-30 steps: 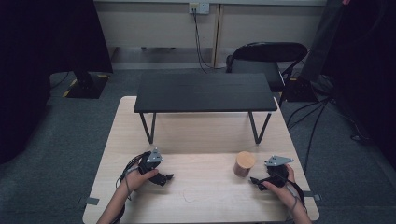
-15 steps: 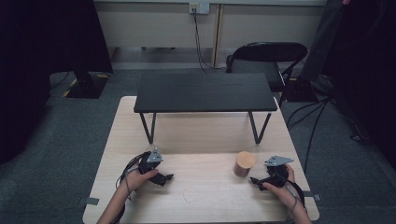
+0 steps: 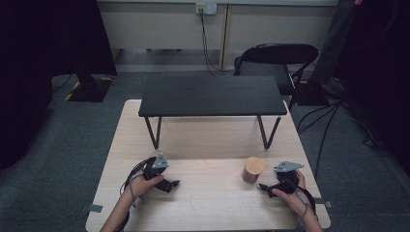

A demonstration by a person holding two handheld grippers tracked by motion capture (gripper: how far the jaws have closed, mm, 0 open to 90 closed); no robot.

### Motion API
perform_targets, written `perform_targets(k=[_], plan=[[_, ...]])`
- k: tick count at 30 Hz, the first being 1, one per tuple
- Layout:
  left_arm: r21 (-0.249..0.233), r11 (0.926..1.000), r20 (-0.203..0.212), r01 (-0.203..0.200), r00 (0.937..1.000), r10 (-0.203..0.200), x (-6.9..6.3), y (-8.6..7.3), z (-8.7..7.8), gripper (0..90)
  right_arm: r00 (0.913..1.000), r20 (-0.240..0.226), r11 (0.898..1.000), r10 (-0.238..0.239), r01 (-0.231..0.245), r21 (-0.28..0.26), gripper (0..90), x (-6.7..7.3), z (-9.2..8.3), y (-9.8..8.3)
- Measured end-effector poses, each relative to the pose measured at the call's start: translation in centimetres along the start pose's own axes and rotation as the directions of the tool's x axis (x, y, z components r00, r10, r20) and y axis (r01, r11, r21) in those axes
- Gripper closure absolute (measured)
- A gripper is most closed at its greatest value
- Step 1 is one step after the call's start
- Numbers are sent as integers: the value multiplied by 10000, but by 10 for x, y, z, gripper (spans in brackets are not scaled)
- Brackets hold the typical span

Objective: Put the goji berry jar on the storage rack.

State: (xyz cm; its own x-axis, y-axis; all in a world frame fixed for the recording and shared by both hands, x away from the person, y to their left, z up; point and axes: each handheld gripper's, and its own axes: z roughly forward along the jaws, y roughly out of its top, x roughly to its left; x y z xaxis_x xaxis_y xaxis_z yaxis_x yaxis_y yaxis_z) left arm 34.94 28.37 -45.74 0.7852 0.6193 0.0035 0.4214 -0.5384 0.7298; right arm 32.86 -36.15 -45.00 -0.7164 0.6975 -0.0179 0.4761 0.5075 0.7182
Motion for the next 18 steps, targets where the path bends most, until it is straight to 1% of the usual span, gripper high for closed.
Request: perform_targets(k=[5, 10, 12, 15, 18], plan=[[-13, 10000, 1, -3, 10000, 3, 0, 0, 0, 0, 9995, -214, 9997, -232, 234, 78, 6, -2, -1, 2], [2, 10000, -1, -1, 10000, 1, 0, 0, 0, 0, 9991, -302, 9995, -284, 280, -160, 4, -1, -3, 3], [-16, 10000, 1, 3, 10000, -3, 0, 0, 0, 0, 9986, -412, 9993, -340, 334, -161, 6, -2, -3, 4], [0, 10000, 1, -2, 10000, 2, 0, 0, 0, 0, 9981, -532, 9993, -295, 282, -260, 6, -4, -2, 3], [3, 10000, 0, -3, 10000, 3, 0, 0, 0, 0, 9980, -537, 9988, -341, 322, -368, 4, -3, -2, 4]])
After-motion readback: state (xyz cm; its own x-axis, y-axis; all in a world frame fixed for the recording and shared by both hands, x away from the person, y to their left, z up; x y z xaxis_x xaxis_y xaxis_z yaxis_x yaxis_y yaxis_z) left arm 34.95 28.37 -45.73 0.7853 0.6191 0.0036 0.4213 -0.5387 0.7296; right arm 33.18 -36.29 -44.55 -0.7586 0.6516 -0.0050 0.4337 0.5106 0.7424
